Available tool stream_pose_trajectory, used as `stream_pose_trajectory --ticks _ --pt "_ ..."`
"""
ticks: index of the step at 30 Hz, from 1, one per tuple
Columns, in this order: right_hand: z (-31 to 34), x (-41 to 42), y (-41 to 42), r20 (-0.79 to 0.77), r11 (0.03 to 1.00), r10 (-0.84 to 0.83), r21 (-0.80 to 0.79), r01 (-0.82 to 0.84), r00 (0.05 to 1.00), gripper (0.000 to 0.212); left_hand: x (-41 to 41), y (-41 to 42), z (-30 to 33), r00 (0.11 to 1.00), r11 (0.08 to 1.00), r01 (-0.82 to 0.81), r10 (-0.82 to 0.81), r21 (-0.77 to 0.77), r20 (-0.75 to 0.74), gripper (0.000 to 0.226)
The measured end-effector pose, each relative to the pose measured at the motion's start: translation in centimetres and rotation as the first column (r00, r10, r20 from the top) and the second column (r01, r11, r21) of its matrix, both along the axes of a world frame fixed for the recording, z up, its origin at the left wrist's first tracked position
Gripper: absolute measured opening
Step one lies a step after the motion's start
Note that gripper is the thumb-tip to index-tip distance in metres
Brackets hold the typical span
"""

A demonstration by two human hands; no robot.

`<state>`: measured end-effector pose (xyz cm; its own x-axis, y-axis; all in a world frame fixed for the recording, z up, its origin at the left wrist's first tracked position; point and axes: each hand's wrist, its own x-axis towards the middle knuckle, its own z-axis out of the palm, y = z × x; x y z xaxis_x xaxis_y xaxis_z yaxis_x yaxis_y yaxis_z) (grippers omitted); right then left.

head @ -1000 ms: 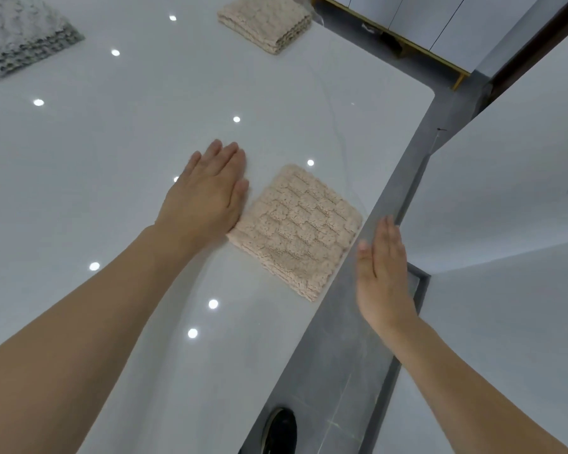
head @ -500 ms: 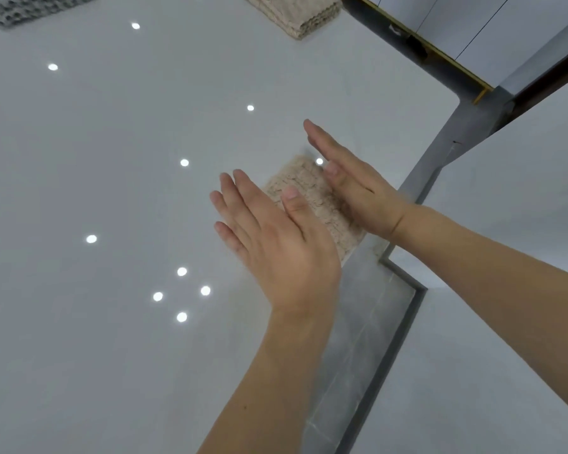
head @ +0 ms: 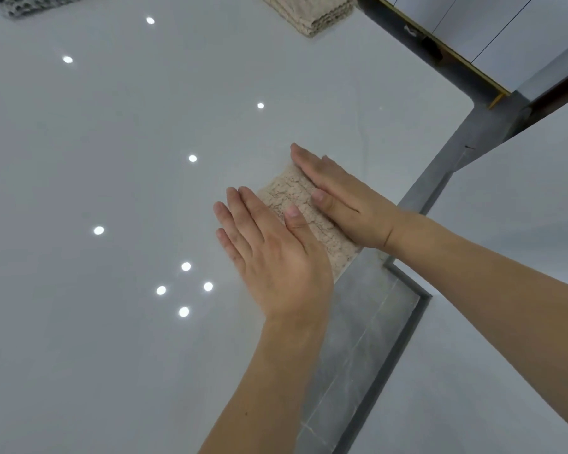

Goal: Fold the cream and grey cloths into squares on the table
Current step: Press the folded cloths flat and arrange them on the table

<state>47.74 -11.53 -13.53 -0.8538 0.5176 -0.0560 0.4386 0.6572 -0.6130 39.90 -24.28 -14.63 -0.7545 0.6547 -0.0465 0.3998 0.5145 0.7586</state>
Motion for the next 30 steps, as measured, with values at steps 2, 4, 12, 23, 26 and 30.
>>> stream_pose_trajectory --ticks 2,4,12,23,26,30 --pt "-0.4 0.0 0.1 0.067 0.993 0.043 0.108 -0.05 0.997 0.057 -0.1 -0.1 -0.2 0.998 0.998 0.037 -0.04 -0.055 -0.045 0.063" --pt "-0.7 0.2 0.3 0.145 0.978 0.047 0.193 -0.075 0.988 0.058 -0.6 -0.7 -0.5 0.984 0.987 0.082 -0.102 -0.137 -0.146 0.064" --pt "0.2 4.7 2.0 0.444 0.92 -0.127 0.386 -0.062 0.887 0.061 -6.2 -5.1 0.0 0.883 0.902 0.198 -0.335 -0.385 -0.33 0.067" --pt "2.1 4.8 3.4 0.398 0.898 -0.273 0.432 0.084 0.876 0.064 -7.5 7.2 3.3 0.727 0.829 0.438 -0.554 -0.348 -0.405 0.062" --pt "1.7 4.9 5.5 0.34 0.901 -0.272 0.418 0.114 0.9 0.061 -6.8 9.5 3.0 0.724 0.814 0.444 -0.573 -0.375 -0.385 0.062" --pt "1.6 5.5 8.4 0.252 0.913 -0.244 0.386 0.134 0.936 0.061 -5.1 12.4 2.8 0.749 0.807 0.424 -0.568 -0.411 -0.341 0.062"
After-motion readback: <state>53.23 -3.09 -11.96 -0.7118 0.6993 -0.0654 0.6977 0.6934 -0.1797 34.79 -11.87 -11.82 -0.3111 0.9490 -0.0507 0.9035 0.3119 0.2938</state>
